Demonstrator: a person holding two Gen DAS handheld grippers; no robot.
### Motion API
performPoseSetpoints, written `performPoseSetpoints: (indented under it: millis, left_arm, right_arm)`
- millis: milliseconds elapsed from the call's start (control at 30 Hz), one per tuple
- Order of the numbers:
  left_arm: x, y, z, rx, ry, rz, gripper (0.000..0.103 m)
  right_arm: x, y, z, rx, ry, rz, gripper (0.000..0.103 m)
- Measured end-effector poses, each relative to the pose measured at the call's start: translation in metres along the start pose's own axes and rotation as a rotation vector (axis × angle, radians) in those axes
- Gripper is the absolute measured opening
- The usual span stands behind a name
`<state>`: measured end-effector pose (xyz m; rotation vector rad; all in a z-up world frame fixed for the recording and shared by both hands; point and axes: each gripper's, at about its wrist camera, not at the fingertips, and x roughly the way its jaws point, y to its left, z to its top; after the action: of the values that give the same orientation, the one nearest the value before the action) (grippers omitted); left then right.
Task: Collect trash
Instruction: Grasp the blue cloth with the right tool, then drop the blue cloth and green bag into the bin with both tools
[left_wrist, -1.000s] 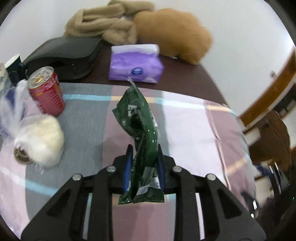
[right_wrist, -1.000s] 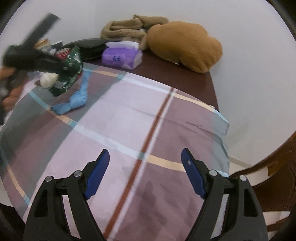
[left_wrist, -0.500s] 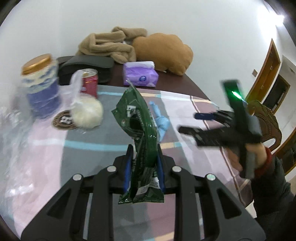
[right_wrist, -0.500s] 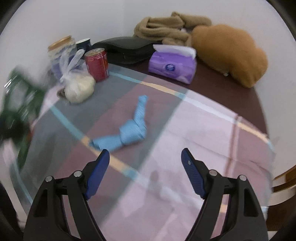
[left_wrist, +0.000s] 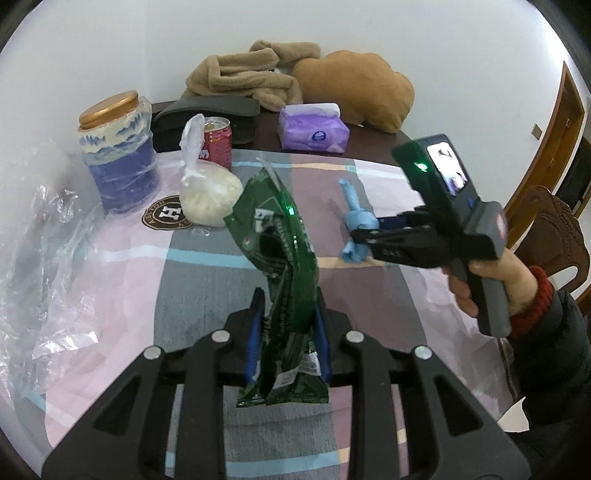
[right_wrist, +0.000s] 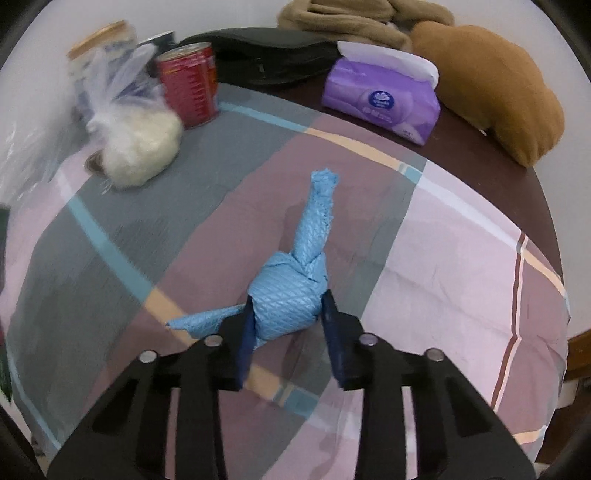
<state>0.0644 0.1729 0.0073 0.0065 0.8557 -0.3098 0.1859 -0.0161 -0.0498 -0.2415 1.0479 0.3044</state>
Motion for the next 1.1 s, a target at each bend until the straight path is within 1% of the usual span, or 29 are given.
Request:
performPoseSetpoints:
  millis: [100, 200, 333, 500, 567, 700, 800, 867, 967, 1100]
  left_arm:
    - [0.001, -0.002, 0.0, 0.003, 0.004, -0.002, 0.026]
    - [0.005, -0.009, -0.001, 0.009, 0.015, -0.012, 0.026]
    - [0.015, -0.029, 0.001, 0.038, 0.037, -0.016, 0.026]
    - [0.03, -0.079, 0.001, 0.136, 0.057, -0.022, 0.026]
    - [0.035, -0.096, 0.001, 0.174, 0.055, -0.017, 0.026]
    - [0.044, -0.137, 0.002, 0.258, 0.05, 0.017, 0.026]
    - [0.049, -0.16, 0.002, 0.296, 0.059, 0.009, 0.026]
    - [0.053, -0.178, 0.002, 0.323, 0.063, 0.006, 0.026]
    - [0.058, -0.203, 0.002, 0.359, 0.054, 0.007, 0.026]
    - [0.063, -0.238, 0.002, 0.414, 0.042, -0.008, 0.026]
  right_arm:
    - [-0.021, -0.008, -0.016, -0.012, -0.026, 0.011, 0.031]
    - [-0.046, -0.021, -0.035, -0.011, -0.055, -0.002, 0.031]
    - [-0.074, -0.041, -0.067, -0.014, -0.072, -0.053, 0.031]
    - [-0.095, -0.061, -0.109, -0.018, -0.076, -0.147, 0.031]
    - [-0.103, -0.069, -0.122, -0.008, -0.082, -0.168, 0.031]
    - [-0.118, -0.086, -0.145, 0.022, -0.104, -0.177, 0.031]
    - [-0.132, -0.098, -0.16, 0.043, -0.13, -0.171, 0.031]
    - [-0.137, -0.104, -0.169, 0.049, -0.14, -0.192, 0.031]
    - [-0.143, -0.116, -0.183, 0.066, -0.152, -0.251, 0.031]
    - [-0.151, -0.137, -0.2, 0.116, -0.161, -0.262, 0.031]
